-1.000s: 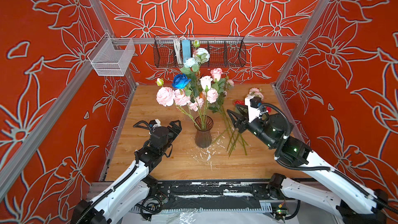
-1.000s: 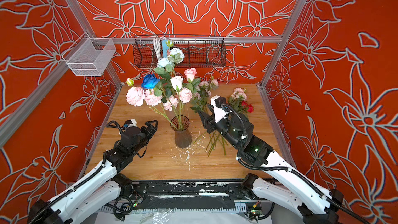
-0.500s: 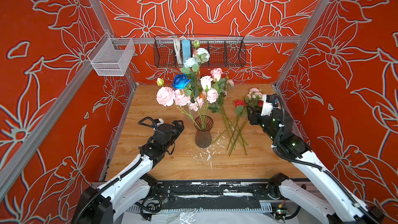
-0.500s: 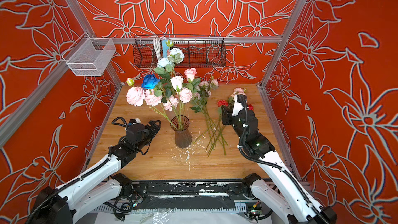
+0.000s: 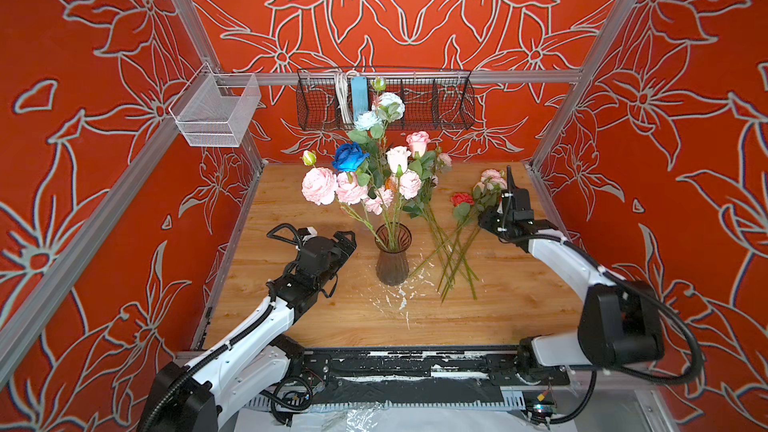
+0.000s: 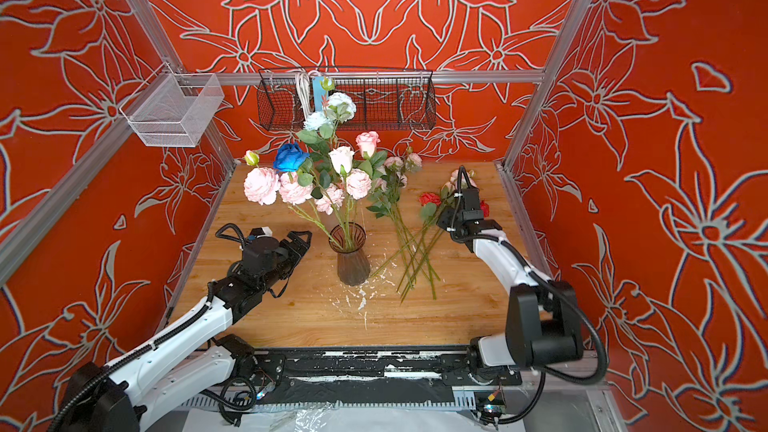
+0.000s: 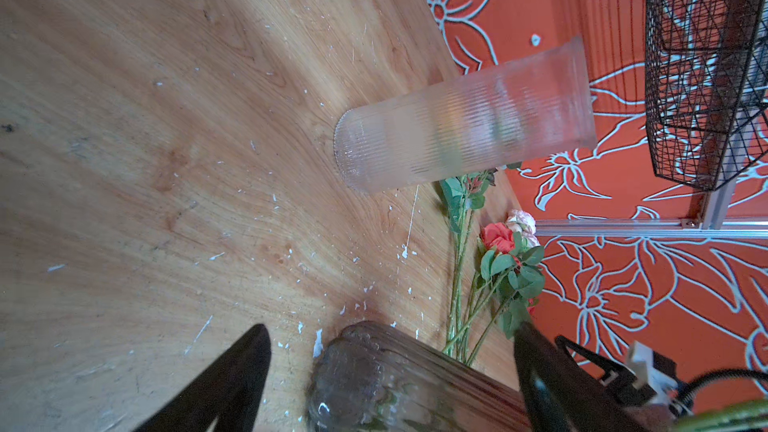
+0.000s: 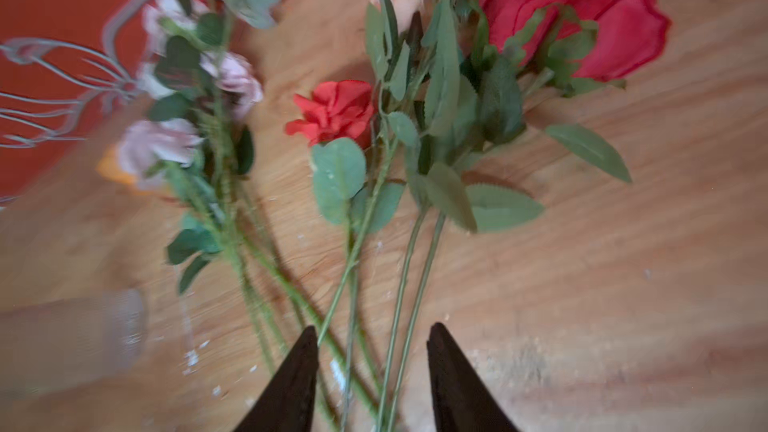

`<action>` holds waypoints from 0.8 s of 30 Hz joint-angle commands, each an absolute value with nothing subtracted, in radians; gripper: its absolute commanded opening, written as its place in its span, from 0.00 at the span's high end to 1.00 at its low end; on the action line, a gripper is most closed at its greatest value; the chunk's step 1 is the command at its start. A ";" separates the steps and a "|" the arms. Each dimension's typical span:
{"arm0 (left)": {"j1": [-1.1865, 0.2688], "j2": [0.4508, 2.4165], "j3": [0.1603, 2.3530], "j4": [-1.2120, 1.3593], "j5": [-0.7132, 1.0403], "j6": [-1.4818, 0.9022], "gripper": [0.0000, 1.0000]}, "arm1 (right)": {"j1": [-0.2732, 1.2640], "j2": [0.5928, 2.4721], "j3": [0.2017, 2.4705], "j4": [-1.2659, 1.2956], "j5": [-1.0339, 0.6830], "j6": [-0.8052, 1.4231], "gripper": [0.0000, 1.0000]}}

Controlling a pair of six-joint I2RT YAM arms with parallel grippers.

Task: Arrange the flowers into the vase
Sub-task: 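Open the right gripper and move it back to the rose pile, then close the right gripper on another pink rose stem in the pile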

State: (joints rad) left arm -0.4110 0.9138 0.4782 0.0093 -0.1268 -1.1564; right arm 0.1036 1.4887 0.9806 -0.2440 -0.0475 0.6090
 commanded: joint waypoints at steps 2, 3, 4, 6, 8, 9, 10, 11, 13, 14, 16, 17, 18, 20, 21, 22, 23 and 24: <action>-0.405 0.940 0.478 0.028 -0.090 -1.154 0.09 | 0.093 1.601 1.036 -0.280 -0.085 0.633 0.63; -0.404 0.947 0.479 0.031 -0.081 -1.151 0.09 | 0.092 1.613 1.029 -0.250 -0.107 0.641 0.63; -0.404 0.955 0.478 0.037 -0.072 -1.148 0.09 | 0.092 1.621 1.022 -0.213 -0.136 0.645 0.64; -0.405 0.976 0.476 0.045 -0.060 -1.148 0.09 | 0.092 1.653 1.043 -0.188 -0.189 0.646 0.65; -0.405 1.003 0.479 0.056 -0.049 -1.146 0.09 | 0.092 1.690 1.073 -0.190 -0.215 0.655 0.66; -0.404 1.020 0.480 0.062 -0.043 -1.145 0.09 | 0.092 1.709 1.086 -0.192 -0.223 0.658 0.67; -0.405 1.027 0.480 0.068 -0.039 -1.143 0.09 | 0.092 1.724 1.092 -0.186 -0.229 0.663 0.67; -0.404 1.037 0.480 0.073 -0.035 -1.144 0.09 | 0.092 1.738 1.096 -0.178 -0.238 0.670 0.68; -0.405 1.050 0.485 0.078 -0.031 -1.144 0.09 | 0.091 1.754 1.097 -0.163 -0.250 0.680 0.70; -0.405 1.056 0.488 0.078 -0.028 -1.139 0.08 | 0.091 1.764 1.098 -0.158 -0.250 0.685 0.71; -0.405 1.067 0.493 0.077 -0.029 -1.136 0.08 | 0.092 1.785 1.110 -0.165 -0.241 0.688 0.72; -0.404 1.073 0.494 0.080 -0.031 -1.136 0.09 | 0.092 1.796 1.117 -0.172 -0.226 0.686 0.74; -0.405 1.077 0.494 0.083 -0.029 -1.136 0.08 | 0.092 1.805 1.120 -0.168 -0.220 0.686 0.75; -0.405 1.084 0.498 0.086 -0.028 -1.133 0.09 | 0.091 1.829 1.137 -0.177 -0.213 0.683 0.75; -0.405 1.087 0.500 0.086 -0.028 -1.129 0.08 | 0.091 1.843 1.146 -0.186 -0.208 0.683 0.76; -0.403 1.090 0.501 0.085 -0.028 -1.129 0.08 | 0.091 1.852 1.156 -0.191 -0.206 0.681 0.76; -0.403 1.092 0.502 0.087 -0.029 -1.129 0.08 | 0.091 1.864 1.163 -0.192 -0.198 0.680 0.76; -0.402 1.094 0.504 0.089 -0.028 -1.129 0.08 | 0.089 1.876 1.171 -0.197 -0.192 0.678 0.76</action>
State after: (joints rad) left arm -0.4110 1.0855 0.4789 0.0662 -0.0315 -1.1408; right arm 0.0967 1.8454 1.1309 -0.1810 -0.2214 0.6621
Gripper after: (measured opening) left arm 0.917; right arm 0.242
